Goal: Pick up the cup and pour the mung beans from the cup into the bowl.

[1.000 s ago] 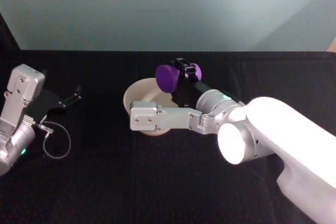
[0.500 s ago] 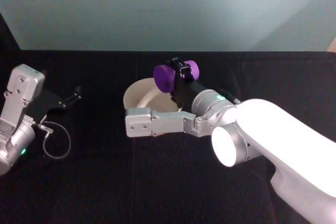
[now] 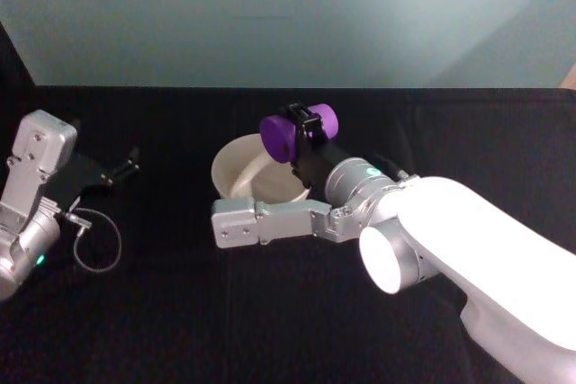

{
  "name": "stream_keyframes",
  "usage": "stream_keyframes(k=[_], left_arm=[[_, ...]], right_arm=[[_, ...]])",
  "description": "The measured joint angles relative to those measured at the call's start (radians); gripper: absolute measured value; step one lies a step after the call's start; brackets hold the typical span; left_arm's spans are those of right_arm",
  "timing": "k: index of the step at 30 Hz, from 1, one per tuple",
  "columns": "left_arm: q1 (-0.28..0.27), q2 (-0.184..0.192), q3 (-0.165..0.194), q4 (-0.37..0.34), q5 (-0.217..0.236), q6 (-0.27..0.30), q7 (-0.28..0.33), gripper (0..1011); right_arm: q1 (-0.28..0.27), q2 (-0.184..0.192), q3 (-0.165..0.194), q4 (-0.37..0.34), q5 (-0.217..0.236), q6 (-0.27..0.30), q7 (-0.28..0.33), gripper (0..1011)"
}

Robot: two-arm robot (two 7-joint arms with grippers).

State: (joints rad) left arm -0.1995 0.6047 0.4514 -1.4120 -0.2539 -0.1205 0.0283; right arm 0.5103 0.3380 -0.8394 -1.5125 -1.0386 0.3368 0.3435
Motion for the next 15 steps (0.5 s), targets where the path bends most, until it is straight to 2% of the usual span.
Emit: stream_keyframes(k=[15], left_arm=[[0.000,0.000,0.000,0.000,0.000,0.000,0.000,1000]], right_arm=[[-0.009,-0.011,-0.004,0.008,-0.076,-0.016,0.012,726]])
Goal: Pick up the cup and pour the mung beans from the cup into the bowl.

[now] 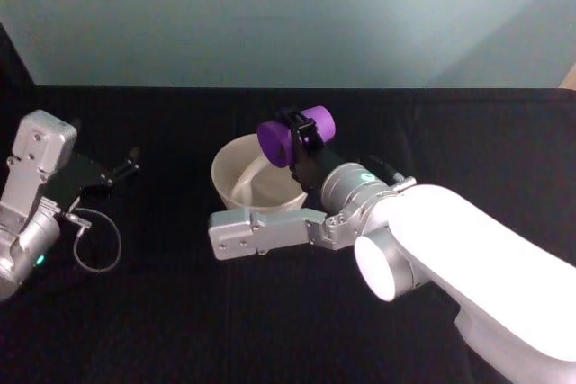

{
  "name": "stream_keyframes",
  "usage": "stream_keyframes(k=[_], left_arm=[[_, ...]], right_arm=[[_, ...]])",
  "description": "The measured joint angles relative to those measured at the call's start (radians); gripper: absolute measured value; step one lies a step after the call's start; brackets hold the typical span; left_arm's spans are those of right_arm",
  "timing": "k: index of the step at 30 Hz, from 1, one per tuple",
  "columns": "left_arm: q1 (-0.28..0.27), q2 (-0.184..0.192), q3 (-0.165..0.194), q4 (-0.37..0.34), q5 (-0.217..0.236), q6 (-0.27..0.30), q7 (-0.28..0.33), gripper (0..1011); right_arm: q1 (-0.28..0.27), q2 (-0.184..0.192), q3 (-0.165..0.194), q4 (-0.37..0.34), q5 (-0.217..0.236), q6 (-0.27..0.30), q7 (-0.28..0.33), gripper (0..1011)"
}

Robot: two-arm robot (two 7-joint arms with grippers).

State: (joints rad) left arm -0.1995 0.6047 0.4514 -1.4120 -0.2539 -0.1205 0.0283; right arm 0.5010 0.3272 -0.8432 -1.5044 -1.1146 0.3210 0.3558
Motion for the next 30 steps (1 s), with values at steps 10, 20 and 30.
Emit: stream_keyframes(k=[10,20,30], left_arm=[[0.000,0.000,0.000,0.000,0.000,0.000,0.000,1000],[0.000,0.000,0.000,0.000,0.000,0.000,0.000,1000],[0.000,0.000,0.000,0.000,0.000,0.000,0.000,1000]], right_arm=[[-0.008,-0.009,0.005,0.000,-0.041,-0.006,0.007,724],[-0.021,-0.018,0.019,-0.001,-0.072,-0.013,0.011,726],[-0.030,-0.029,0.032,0.001,-0.101,-0.023,0.018,726]])
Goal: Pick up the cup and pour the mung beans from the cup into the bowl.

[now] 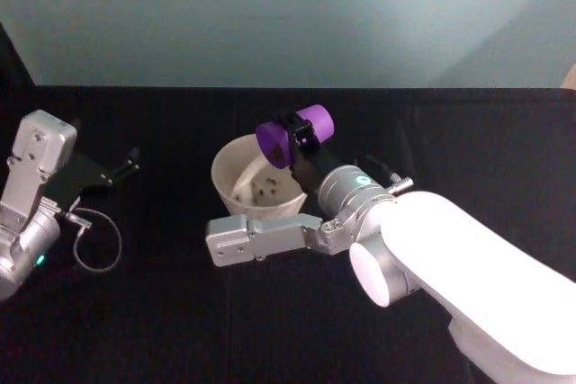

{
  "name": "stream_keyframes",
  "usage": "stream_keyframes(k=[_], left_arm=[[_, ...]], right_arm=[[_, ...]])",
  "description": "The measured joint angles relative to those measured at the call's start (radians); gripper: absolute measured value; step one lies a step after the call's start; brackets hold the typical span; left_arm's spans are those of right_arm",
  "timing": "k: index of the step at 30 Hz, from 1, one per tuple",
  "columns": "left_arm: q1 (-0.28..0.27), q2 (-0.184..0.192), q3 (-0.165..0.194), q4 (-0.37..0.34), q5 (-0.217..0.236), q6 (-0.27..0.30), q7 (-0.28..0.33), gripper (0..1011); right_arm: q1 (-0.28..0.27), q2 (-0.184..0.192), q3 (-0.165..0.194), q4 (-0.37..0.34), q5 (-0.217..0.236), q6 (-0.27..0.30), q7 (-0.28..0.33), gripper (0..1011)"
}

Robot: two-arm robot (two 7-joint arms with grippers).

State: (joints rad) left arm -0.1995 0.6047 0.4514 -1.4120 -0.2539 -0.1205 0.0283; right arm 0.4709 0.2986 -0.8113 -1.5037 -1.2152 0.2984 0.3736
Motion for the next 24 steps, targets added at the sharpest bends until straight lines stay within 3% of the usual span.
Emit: stream_keyframes(k=[24], left_arm=[[0.000,0.000,0.000,0.000,0.000,0.000,0.000,1000]], right_arm=[[-0.007,-0.001,0.002,-0.003,-0.047,-0.021,0.006,724]])
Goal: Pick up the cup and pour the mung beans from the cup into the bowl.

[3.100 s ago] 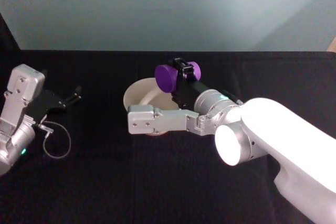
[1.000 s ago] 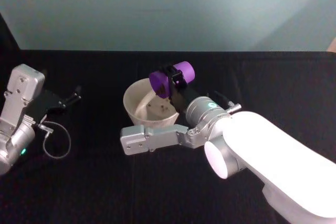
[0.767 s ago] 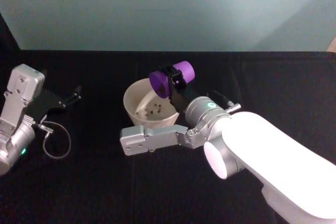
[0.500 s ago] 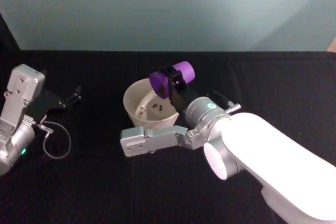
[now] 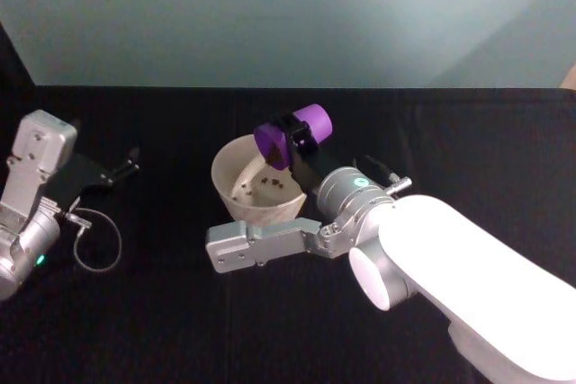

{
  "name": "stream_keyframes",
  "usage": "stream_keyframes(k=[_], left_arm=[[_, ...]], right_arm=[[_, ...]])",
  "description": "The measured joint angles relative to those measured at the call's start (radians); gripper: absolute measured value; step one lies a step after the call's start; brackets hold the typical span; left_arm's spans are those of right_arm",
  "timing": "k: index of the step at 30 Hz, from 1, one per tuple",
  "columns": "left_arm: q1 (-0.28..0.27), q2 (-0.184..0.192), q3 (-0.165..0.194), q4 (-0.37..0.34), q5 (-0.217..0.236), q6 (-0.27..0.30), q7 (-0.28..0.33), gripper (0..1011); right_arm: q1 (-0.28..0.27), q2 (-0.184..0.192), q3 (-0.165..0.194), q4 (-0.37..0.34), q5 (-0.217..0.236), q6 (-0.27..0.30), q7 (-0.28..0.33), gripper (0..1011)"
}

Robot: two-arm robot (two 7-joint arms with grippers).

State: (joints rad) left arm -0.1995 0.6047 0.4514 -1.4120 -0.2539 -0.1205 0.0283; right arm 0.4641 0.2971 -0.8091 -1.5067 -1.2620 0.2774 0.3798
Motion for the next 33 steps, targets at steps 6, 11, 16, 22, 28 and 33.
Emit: stream_keyframes(k=[6,11,16,22,28,33], left_arm=[[0.000,0.000,0.000,0.000,0.000,0.000,0.000,1000],[0.000,0.000,0.000,0.000,0.000,0.000,0.000,1000],[0.000,0.000,0.000,0.000,0.000,0.000,0.000,1000],[0.000,0.000,0.000,0.000,0.000,0.000,0.000,1000],[0.000,0.000,0.000,0.000,0.000,0.000,0.000,1000],[0.000,0.000,0.000,0.000,0.000,0.000,0.000,1000]], right_arm=[[0.000,0.000,-0.001,0.000,-0.005,0.000,0.000,726],[-0.001,0.001,-0.002,0.000,-0.009,0.000,0.000,724],[-0.001,0.000,-0.003,-0.002,-0.013,0.000,0.001,726],[-0.002,0.000,-0.005,-0.003,-0.019,0.002,0.001,726],[-0.002,0.000,-0.009,-0.003,-0.026,0.003,0.002,724],[-0.001,0.000,-0.010,-0.004,-0.030,0.004,0.003,726]])
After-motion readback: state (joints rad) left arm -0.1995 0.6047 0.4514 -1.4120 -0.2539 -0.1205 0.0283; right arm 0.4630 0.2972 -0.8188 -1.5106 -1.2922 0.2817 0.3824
